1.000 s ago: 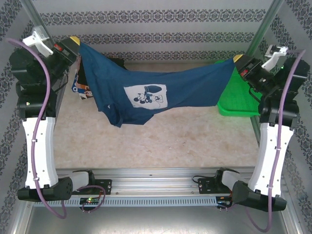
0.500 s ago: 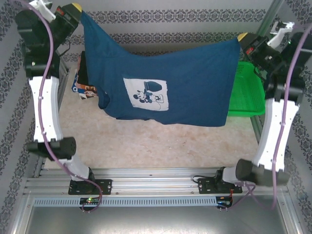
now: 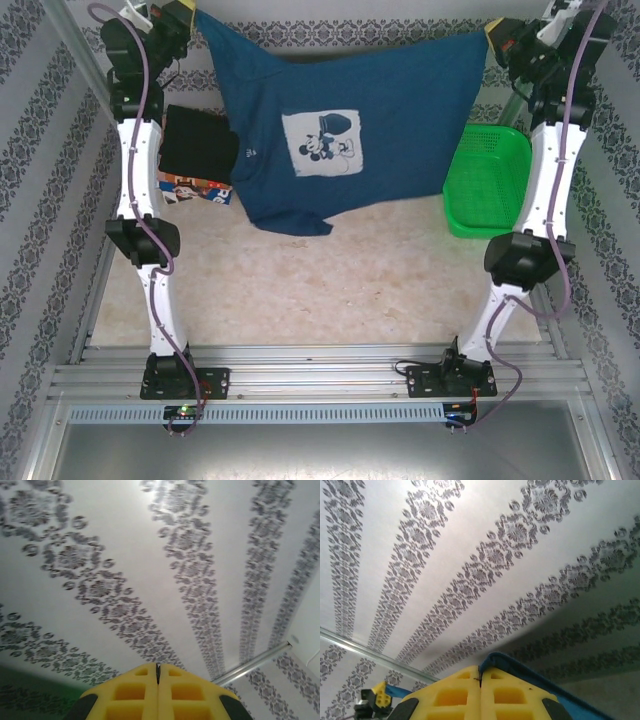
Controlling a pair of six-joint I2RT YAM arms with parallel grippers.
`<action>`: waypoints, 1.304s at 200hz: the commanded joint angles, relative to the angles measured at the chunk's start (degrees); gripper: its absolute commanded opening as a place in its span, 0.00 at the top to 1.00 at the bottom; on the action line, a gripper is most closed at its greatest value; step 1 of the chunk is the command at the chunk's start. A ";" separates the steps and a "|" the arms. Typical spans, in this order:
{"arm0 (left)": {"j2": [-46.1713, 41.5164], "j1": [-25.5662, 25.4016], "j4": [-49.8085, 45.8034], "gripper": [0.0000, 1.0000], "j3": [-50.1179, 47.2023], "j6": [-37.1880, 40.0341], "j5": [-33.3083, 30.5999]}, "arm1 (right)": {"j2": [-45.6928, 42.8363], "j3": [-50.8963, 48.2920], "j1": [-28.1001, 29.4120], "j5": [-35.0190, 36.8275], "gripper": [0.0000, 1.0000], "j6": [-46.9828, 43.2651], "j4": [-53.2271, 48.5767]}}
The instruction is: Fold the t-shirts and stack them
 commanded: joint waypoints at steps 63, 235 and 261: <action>-7.00 8.95 16.61 1.00 2.51 -7.87 -0.62 | 4.58 11.18 -0.79 -3.11 1.00 6.61 7.03; -102.86 11.32 -20.20 1.00 -126.96 21.58 8.82 | -61.24 -108.30 -4.20 -4.43 1.00 -29.43 -16.64; -110.04 11.50 -42.62 1.00 -127.75 23.59 1.23 | -64.23 -112.91 -4.29 -3.40 1.00 -29.66 -21.43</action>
